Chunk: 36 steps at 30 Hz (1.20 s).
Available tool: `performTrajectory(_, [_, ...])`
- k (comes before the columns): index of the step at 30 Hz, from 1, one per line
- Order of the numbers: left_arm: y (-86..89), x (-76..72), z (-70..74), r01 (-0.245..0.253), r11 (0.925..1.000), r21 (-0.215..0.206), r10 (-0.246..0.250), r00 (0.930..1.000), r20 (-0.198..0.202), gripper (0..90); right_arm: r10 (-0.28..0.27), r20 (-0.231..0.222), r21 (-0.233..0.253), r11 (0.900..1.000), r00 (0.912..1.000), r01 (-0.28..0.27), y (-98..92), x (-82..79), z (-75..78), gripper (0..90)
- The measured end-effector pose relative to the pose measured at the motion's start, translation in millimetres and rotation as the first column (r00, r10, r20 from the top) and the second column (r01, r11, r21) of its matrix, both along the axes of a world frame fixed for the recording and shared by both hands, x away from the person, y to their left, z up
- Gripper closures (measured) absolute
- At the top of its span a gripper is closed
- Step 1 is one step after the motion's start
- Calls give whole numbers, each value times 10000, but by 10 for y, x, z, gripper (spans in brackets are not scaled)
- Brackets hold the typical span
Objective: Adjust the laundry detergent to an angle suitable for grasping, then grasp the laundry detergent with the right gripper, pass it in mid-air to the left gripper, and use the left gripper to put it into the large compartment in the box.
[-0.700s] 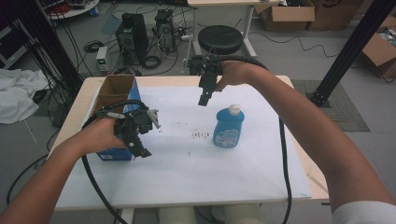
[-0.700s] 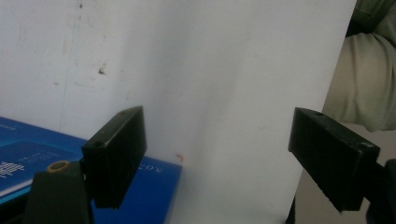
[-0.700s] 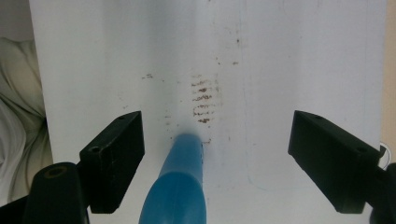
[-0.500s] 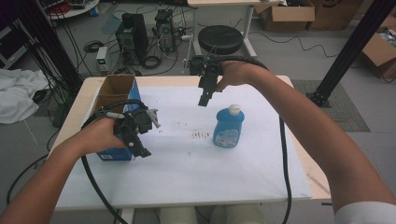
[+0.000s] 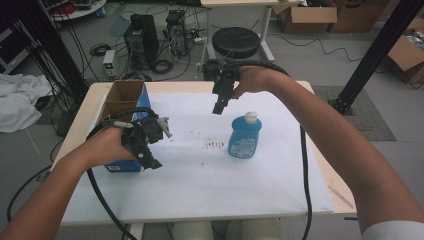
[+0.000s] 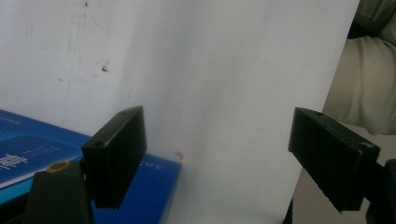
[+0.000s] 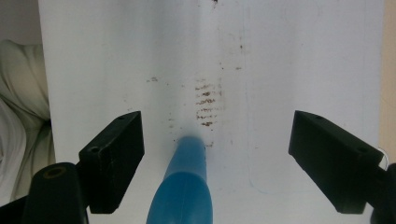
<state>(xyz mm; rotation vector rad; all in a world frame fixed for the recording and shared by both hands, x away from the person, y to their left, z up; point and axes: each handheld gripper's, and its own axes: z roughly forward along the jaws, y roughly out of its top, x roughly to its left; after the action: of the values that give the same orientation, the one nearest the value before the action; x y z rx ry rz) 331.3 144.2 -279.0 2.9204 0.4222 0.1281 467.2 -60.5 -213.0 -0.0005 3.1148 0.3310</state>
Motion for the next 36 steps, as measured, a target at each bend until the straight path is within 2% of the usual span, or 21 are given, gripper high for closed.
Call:
performTrajectory(2, [5, -5, -7, -44, 9999, -101, 45, 10000, 43, 201, -73, 3, 45, 10000, 10000, 73, -10, -5, 11, 180])
performTrajectory(13, [24, -36, -23, -90, 9999, -98, 90, 9999, 80, 202, 105, -22, -41, 9999, 9999, -105, 40, -55, -21, 181])
performTrajectory(18, [6, -54, -19, -83, 9999, -74, 84, 9999, 109, 203, 124, 25, 120, 9999, 9999, -125, 12, -78, -9, 181])
performTrajectory(27, [0, -65, -4, -138, 9999, -21, 139, 9999, 103, 204, 126, -25, 128, 9998, 9999, -125, -35, -85, 3, 182])
performTrajectory(32, [-7, -53, 11, -177, 9998, -83, 178, 9997, 180, 203, 94, -43, 197, 9998, 9999, -93, -109, -120, 35, 182])
performTrajectory(36, [-28, -43, 5, -184, 9998, -51, 185, 9997, 182, 203, -6, -75, 273, 9996, 10000, 8, -244, -170, 85, 182])
